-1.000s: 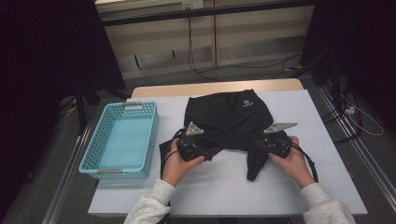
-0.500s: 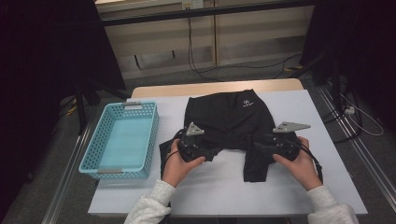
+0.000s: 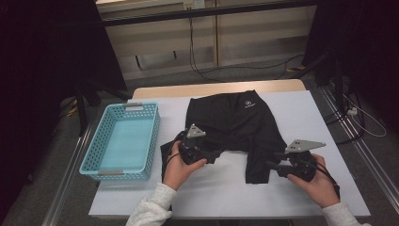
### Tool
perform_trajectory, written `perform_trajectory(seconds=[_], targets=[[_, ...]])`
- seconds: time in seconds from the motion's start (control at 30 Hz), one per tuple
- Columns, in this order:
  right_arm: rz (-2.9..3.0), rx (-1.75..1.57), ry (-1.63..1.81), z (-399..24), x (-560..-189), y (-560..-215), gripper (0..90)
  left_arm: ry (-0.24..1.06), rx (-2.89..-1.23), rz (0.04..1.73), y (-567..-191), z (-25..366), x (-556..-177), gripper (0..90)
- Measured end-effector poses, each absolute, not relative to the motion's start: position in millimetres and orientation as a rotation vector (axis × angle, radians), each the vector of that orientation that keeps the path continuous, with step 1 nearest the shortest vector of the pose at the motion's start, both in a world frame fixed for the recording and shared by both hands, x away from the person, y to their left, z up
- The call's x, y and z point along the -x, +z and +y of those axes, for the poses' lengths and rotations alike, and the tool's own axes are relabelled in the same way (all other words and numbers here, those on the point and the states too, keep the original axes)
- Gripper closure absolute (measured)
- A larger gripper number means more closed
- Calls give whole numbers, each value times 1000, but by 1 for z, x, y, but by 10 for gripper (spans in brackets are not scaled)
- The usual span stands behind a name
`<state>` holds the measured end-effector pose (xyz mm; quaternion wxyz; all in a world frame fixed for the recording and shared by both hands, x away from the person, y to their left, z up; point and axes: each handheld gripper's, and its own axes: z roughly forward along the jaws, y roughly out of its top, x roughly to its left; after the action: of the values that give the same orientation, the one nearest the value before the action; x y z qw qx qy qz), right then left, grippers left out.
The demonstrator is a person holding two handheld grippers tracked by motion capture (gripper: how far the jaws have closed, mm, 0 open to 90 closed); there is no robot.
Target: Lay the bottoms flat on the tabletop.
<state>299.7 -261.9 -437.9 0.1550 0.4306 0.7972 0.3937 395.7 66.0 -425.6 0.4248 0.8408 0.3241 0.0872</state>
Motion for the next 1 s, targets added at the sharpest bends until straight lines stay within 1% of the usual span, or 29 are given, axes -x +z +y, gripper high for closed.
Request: perform_trajectory(seconds=[0.07,0.13,0.23,0.33,0.5,0.53,0.57,0.6,0.63,0.7,1.0], targets=[[2300,-1230,1159,-252,-297,-438,616,221,-2101,814,-426,67,-397,154],[2345,-1204,1179,-241,-297,-439,652,218,-2104,816,-426,67,-397,154],[2412,-1153,1146,-228,-299,-446,647,219,-2105,818,-426,68,-396,154],[2433,-1169,1099,-222,-305,-453,595,215,-2108,818,-428,67,-397,154],[2434,-1126,1096,-214,-310,-456,596,217,-2113,824,-430,67,-396,154],[2433,-1126,1095,-214,-310,-456,608,215,-2118,819,-429,67,-396,154],[2431,-1127,1090,-214,-309,-456,652,220,-2110,820,-430,66,-395,154],[2435,-1122,1073,-214,-309,-455,746,220,-2112,815,-429,66,-395,154],[2435,-1116,1061,-215,-310,-453,809,219,-2115,812,-429,65,-395,154],[2432,-1112,1086,-219,-312,-451,880,219,-2120,805,-429,63,-394,154],[2322,-1179,1180,-246,-314,-434,891,205,-2122,795,-429,62,-393,154]])
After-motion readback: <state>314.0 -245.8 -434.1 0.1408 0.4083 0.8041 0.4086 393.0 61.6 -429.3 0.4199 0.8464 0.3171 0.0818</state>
